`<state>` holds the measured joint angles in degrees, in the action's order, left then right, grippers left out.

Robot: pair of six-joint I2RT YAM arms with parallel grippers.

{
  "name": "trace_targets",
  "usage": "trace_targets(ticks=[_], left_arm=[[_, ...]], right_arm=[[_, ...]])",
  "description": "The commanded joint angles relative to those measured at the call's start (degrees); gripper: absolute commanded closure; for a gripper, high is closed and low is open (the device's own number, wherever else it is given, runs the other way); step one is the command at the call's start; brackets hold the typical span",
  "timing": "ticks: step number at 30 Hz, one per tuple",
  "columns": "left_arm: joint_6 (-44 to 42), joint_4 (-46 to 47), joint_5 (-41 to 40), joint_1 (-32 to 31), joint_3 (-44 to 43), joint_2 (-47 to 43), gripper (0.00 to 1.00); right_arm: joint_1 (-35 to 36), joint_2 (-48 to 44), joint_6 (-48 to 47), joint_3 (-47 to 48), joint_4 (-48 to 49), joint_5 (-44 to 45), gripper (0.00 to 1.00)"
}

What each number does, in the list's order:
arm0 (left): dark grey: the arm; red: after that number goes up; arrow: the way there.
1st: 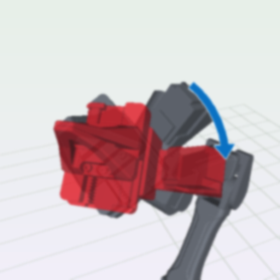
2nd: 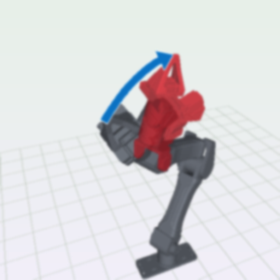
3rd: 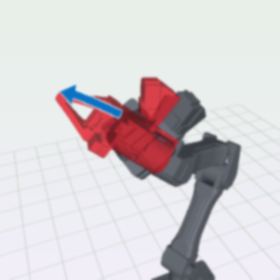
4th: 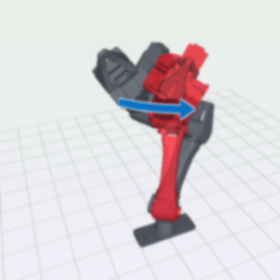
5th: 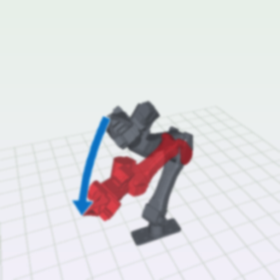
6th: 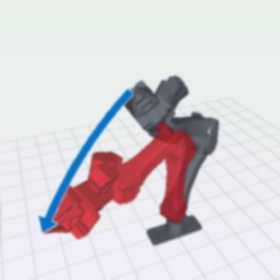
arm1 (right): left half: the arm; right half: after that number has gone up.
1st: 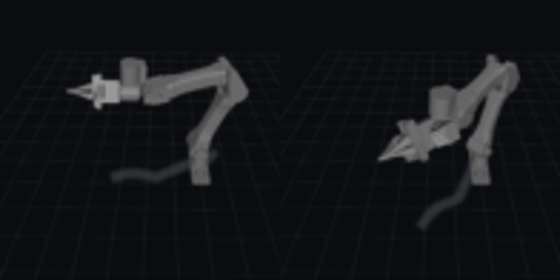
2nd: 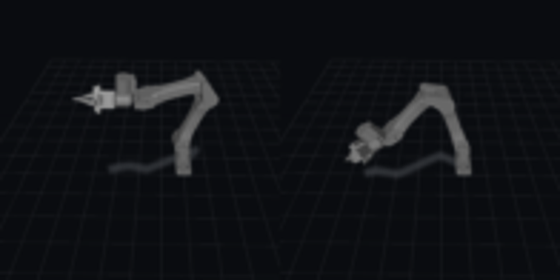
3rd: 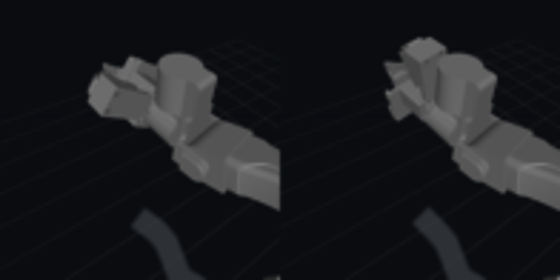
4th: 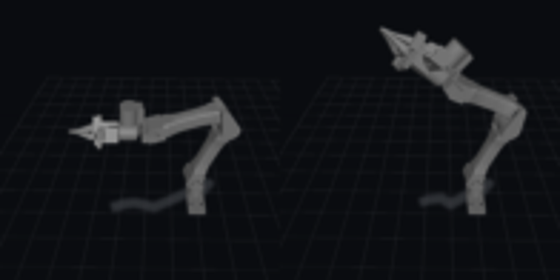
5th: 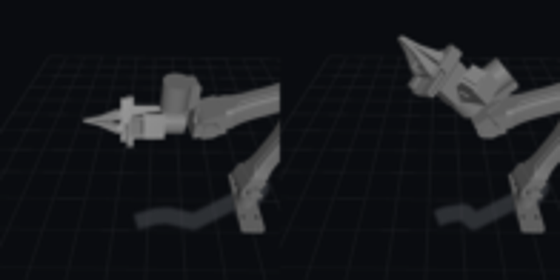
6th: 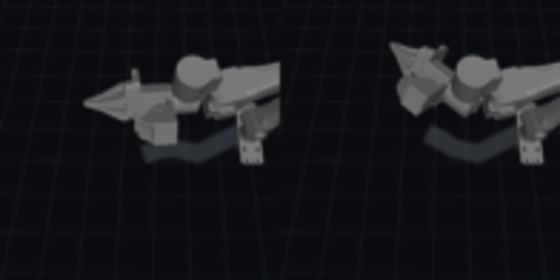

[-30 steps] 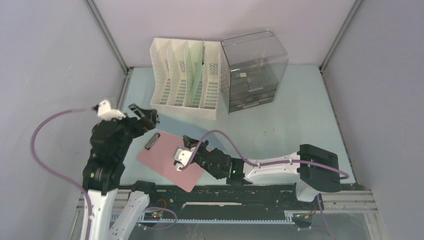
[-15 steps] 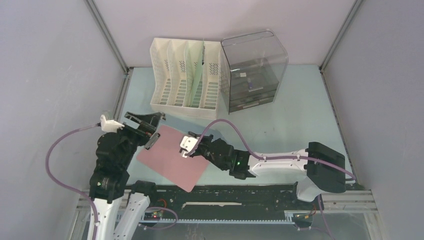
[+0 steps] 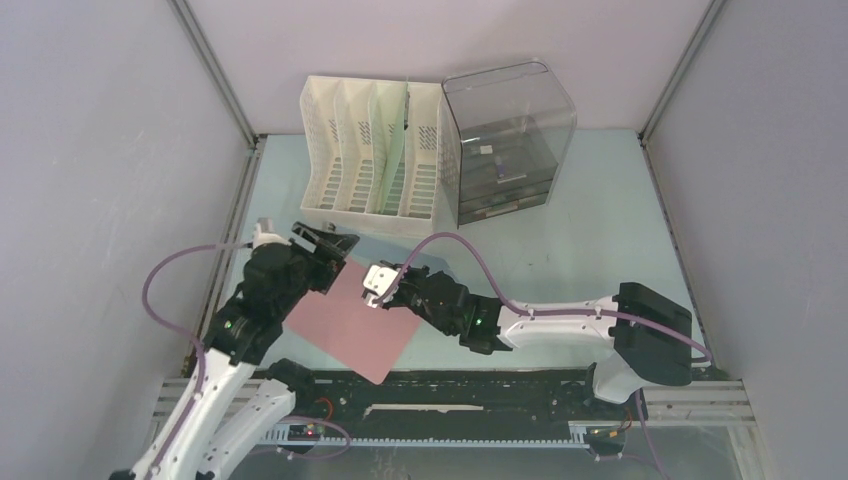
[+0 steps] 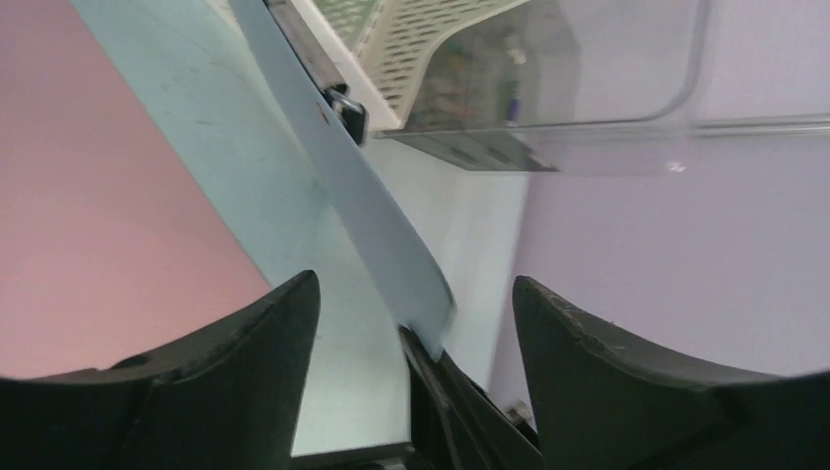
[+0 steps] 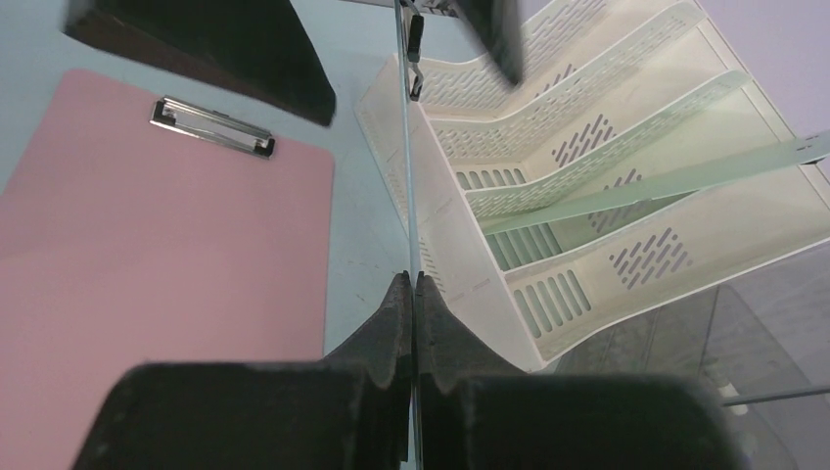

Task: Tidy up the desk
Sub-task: Pick up the folder from the center of the board.

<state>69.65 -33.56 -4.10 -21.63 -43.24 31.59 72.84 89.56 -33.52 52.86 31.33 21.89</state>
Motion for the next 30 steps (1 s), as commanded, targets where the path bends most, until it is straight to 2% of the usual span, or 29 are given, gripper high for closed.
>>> trace_targets(ticks=[1, 5, 7, 9, 10, 11, 16, 18, 20, 21, 22, 24, 25, 28, 30], left_arm=[[3.2, 0.7, -11.9, -3.6, -1.5, 6.3, 0.27], [3.3, 1.9, -14.0, -4.4, -1.9, 10.1, 0.43], [2.6, 3.2, -13.3, -4.6, -1.6, 11.2, 0.62], [1.6, 5.2, -12.0, -4.7, -1.0, 11.6, 0.86], [1.1, 5.8, -11.5, -4.7, -0.8, 11.4, 0.95], [0.4, 6.2, -11.3, -4.7, -0.6, 11.1, 0.99], [-2.3, 6.6, -13.0, -4.9, 0.9, 4.8, 1.0], [-3.3, 6.5, -14.2, -4.9, 1.5, 0.5, 1.0], [-4.4, 6.4, -15.6, -4.9, 1.7, -2.8, 1.0], [-5.2, 6.3, -16.3, -4.9, 1.7, -4.1, 1.0], [-6.3, 6.2, -16.8, -4.9, 1.4, -5.1, 1.0], [-10.5, 6.1, -17.3, -4.9, 0.2, -5.8, 1.0], [-12.8, 6.0, -17.3, -4.9, -0.7, -5.6, 1.0], [-20.3, 5.9, -17.2, -4.9, -3.7, -4.5, 1.0], [-25.7, 5.9, -17.1, -4.9, -5.8, -3.8, 1.0]], right_arm=[[-0.1, -1.7, 1.3, 0.4, 2.1, -0.1, 1.0], [0.0, -1.9, 1.3, 0.5, 1.9, -0.2, 1.0], [0.1, -1.9, 1.1, 0.5, 2.0, -0.2, 1.0], [0.4, -2.0, 0.8, 0.4, 1.9, -0.1, 1.0], [0.5, -2.1, 0.7, 0.5, 1.8, -0.2, 1.0], [0.8, -2.1, 0.6, 0.5, 1.7, -0.3, 1.0], [2.4, -2.2, -0.9, 0.7, 1.1, 0.9, 1.0], [3.0, -2.1, -1.2, 2.1, -2.5, 1.2, 1.0], [3.4, -2.0, 0.2, 5.9, -12.5, -0.8, 0.83], [3.1, -2.0, 1.9, 10.1, -21.3, -4.3, 0.73], [2.4, -1.9, 3.5, 14.1, -30.9, -9.3, 0.57], [0.2, -1.7, 5.1, 20.6, -46.7, -23.1, 0.36], [-0.9, -1.8, 4.0, 23.4, -52.7, -32.9, 0.27], [-4.0, -2.9, 1.1, 29.2, -65.4, -47.3, 0.07], [-6.0, -4.2, -0.9, 32.4, -71.8, -55.8, 0.01]])
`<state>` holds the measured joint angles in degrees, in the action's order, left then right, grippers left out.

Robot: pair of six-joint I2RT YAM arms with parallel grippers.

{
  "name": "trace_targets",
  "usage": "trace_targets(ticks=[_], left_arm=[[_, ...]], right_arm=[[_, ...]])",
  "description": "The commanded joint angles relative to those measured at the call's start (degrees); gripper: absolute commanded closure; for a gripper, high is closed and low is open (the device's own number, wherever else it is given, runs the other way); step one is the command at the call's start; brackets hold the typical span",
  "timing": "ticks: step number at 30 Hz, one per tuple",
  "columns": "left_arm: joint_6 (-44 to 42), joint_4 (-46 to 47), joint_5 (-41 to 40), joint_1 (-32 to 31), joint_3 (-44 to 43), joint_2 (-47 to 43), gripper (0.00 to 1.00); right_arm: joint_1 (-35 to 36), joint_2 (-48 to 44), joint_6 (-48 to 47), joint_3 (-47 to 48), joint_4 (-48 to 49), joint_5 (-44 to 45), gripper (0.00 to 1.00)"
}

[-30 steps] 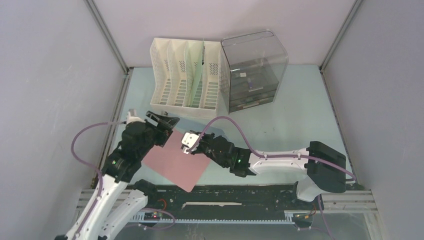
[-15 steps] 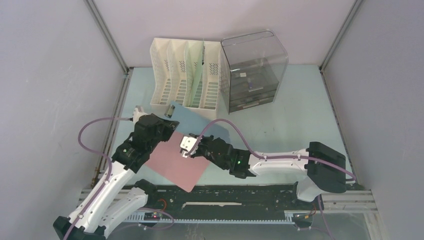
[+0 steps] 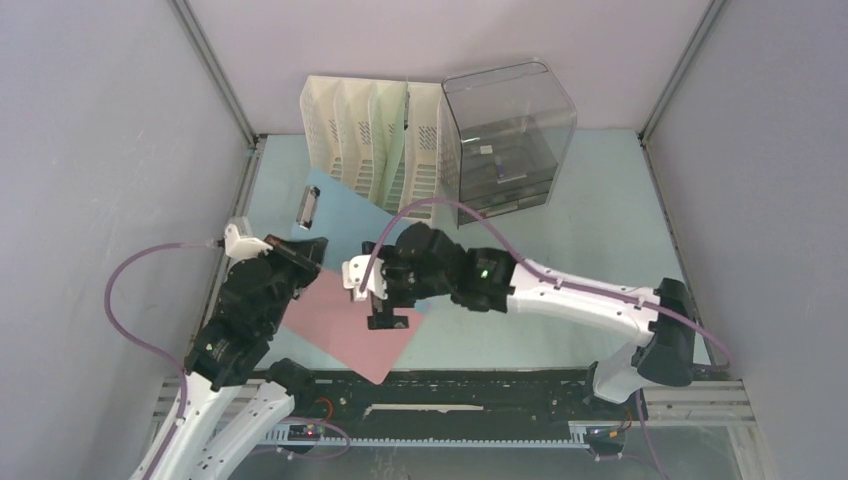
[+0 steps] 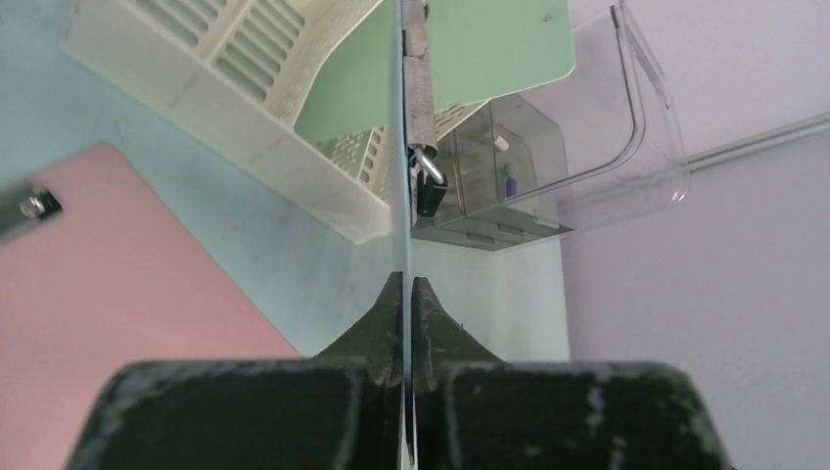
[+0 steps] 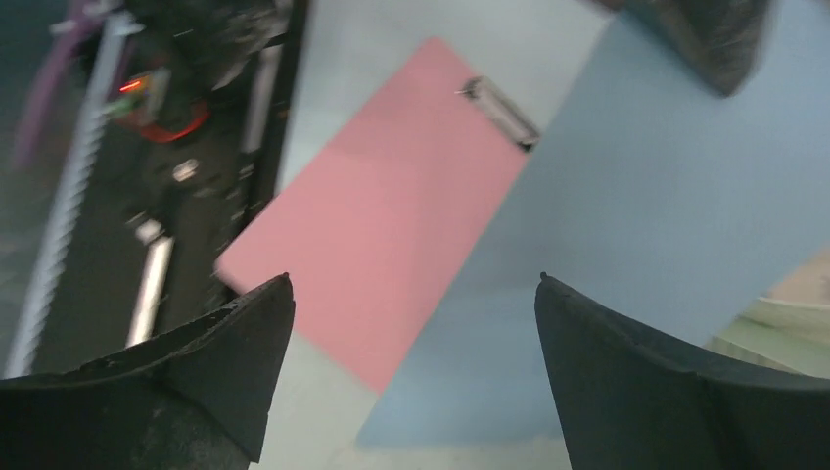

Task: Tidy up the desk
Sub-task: Pick up the folder from the center of the board, then place the folder in the storage box.

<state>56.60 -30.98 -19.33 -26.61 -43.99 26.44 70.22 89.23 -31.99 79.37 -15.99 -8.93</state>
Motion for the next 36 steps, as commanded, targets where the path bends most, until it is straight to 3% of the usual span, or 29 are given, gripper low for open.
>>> trace_targets(ticks=[1, 7, 11, 16, 29, 36], left_arm=[[-15.4, 3.5, -1.6, 0.1, -6.2, 1.8, 1.0], [-28.8, 4.3, 0.9, 0.1, -13.7, 5.7, 1.0], [-35.2, 4.4, 3.3, 0.1, -18.1, 9.0, 1.0], [-40.4, 5.0, 3.5, 0.1, -22.5, 12.7, 1.0], [-50.9, 10.4, -0.5, 0.2, -31.8, 23.8, 1.0], [-54.4, 19.8, -4.1, 0.3, -32.5, 28.1, 1.0]], right_arm=[[-4.3, -4.6, -3.8, 7.2, -28.0, -28.0, 0.0], [-11.5, -14.6, -11.2, 5.8, -40.1, -39.5, 0.0], [-21.2, -20.9, -15.6, 1.0, -40.6, -43.9, 0.0], [-29.8, -21.3, -15.8, -1.2, -39.5, -44.6, 0.0], [-33.9, -20.0, -16.9, -2.8, -39.2, -43.2, 0.0], [-34.5, -19.7, -17.1, -3.0, -39.3, -42.7, 0.0]])
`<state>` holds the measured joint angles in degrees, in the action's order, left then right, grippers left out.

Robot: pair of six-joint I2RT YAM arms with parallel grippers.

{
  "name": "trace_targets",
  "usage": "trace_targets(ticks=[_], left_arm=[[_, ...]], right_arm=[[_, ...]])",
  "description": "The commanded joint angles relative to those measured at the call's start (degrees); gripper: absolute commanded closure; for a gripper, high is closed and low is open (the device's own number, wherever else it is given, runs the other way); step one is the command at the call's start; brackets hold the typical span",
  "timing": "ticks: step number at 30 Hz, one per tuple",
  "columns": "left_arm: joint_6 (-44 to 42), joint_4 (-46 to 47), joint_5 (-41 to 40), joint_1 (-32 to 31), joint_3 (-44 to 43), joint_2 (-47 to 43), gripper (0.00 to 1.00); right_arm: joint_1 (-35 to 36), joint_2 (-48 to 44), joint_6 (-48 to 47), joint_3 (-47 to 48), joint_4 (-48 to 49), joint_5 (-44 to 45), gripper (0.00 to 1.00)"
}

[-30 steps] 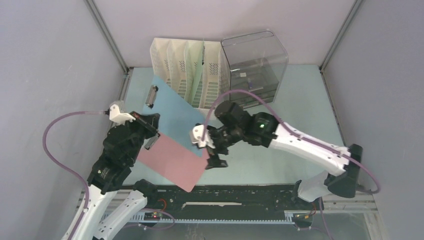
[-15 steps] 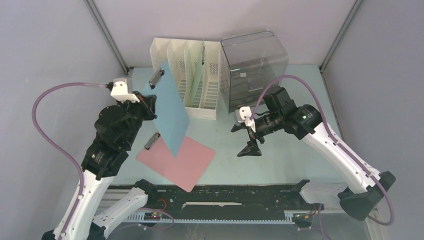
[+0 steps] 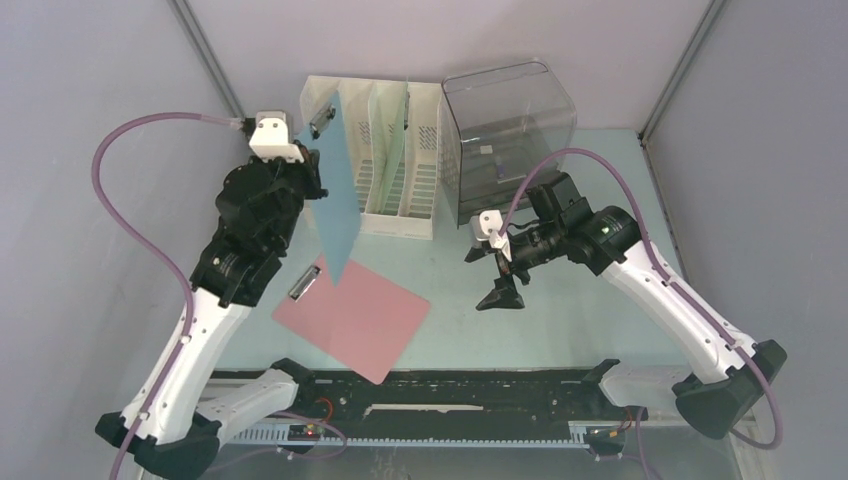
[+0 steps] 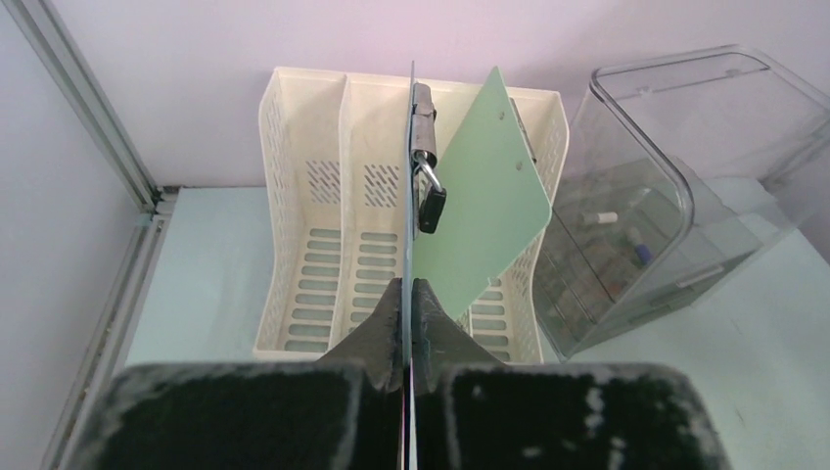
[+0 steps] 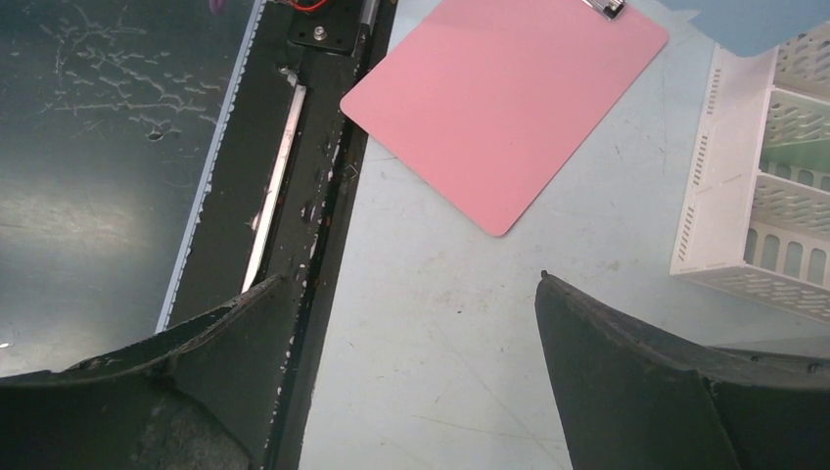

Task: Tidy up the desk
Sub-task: Place the folder in the storage box.

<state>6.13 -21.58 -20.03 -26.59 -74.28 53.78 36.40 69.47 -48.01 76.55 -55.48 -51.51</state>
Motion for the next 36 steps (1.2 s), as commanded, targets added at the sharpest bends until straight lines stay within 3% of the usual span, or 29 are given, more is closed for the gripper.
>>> trace_targets(ticks=[1, 6, 17, 24, 36], left_arm=[[-4.5, 12.0, -3.8, 0.3, -2.2, 1.4, 1.0], [-6.0, 19.2, -2.9, 1.8, -2.2, 4.6, 1.0], [-2.1, 35.0, 9.2, 10.9, 0.5, 11.8, 1.0], [-3.0, 38.2, 16.2, 13.4, -3.6, 19.7, 1.0], [-9.8, 54.8, 10.8, 13.4, -2.2, 29.7, 1.0]], right_arm=[[-0.8, 0.0, -1.1, -0.2, 0.2, 0.0, 0.0], [-1.5, -0.7, -1.2, -0.3, 0.3, 0.3, 0.0], [-1.7, -1.1, -1.6, -0.8, 0.4, 0.9, 0.0], [-1.7, -1.0, -1.8, -0.8, 0.3, 1.2, 0.0], [-1.6, 0.1, -2.8, -0.8, -0.6, 1.4, 0.0]])
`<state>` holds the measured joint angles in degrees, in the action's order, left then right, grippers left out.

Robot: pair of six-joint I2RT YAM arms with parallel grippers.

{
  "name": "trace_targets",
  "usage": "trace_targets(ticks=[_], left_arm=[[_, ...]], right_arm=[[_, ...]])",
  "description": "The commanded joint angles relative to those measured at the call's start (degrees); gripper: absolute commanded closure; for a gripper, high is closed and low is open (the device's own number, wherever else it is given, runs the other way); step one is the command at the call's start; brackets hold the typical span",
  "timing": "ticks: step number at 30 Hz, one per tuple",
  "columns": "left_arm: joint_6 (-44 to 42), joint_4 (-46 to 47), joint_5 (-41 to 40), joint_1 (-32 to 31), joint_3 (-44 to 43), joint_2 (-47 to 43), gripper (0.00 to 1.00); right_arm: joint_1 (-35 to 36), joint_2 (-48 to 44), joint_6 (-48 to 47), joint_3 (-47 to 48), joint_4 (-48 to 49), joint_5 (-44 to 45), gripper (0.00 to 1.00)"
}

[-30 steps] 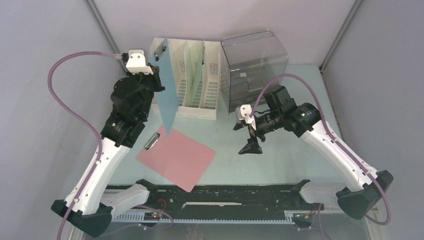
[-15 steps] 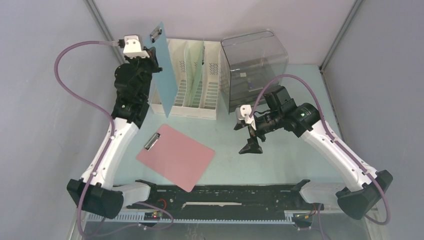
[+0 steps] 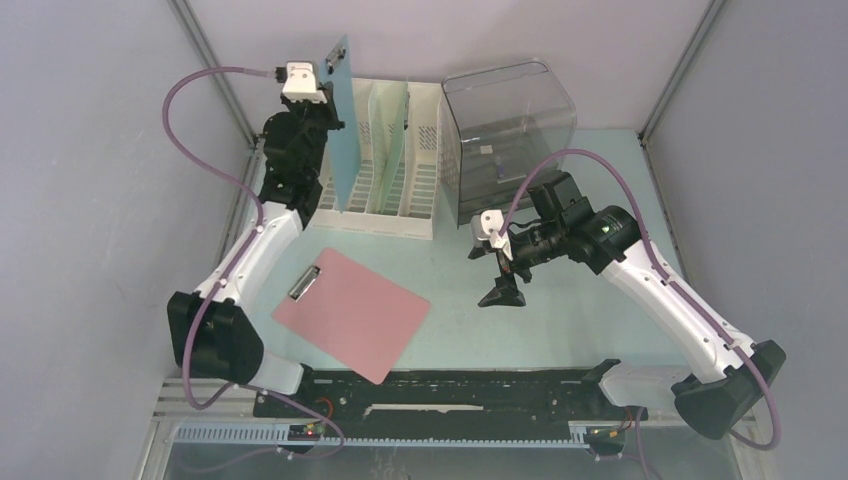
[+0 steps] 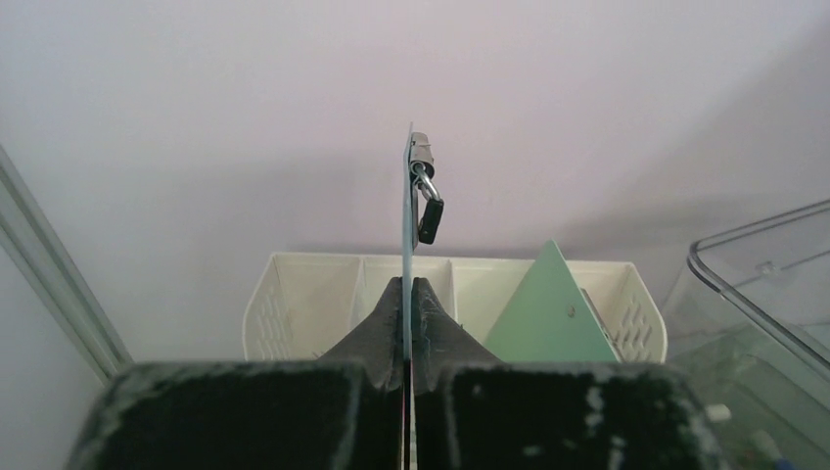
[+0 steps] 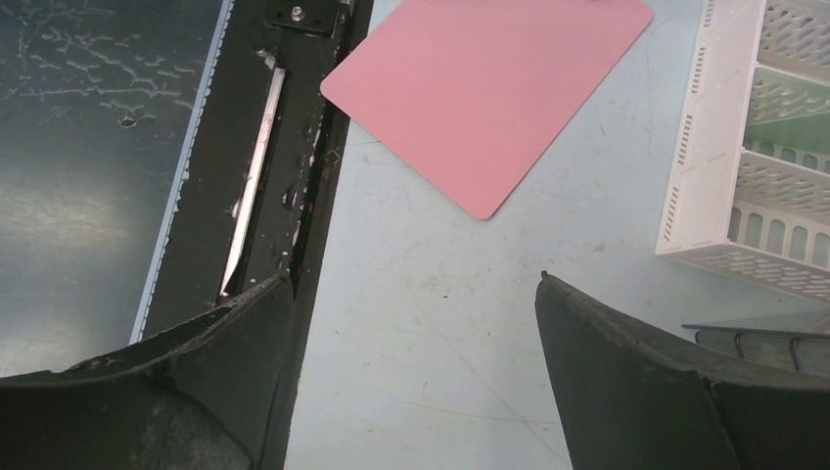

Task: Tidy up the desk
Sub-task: Place the folder in the storage box.

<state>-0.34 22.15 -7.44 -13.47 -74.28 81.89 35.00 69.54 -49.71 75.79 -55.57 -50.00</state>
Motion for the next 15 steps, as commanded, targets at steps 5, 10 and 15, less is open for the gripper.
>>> trace_targets(ticks=[5, 10, 15], left_arm=[[-4.4, 16.1, -1.2, 0.3, -1.8, 5.2, 1.0], [-3.9, 20.5, -0.2, 0.3, -0.4, 8.7, 1.0], [-1.6, 27.7, 0.6, 1.3, 1.6, 12.3, 1.0]], right_arm=[[0.2, 0.7, -1.6, 0.0, -1.0, 0.3, 0.0], [1.1, 1.4, -2.0, 0.0, -1.2, 0.9, 0.0], [1.3, 1.9, -2.2, 0.0, -1.5, 1.0, 0.0]])
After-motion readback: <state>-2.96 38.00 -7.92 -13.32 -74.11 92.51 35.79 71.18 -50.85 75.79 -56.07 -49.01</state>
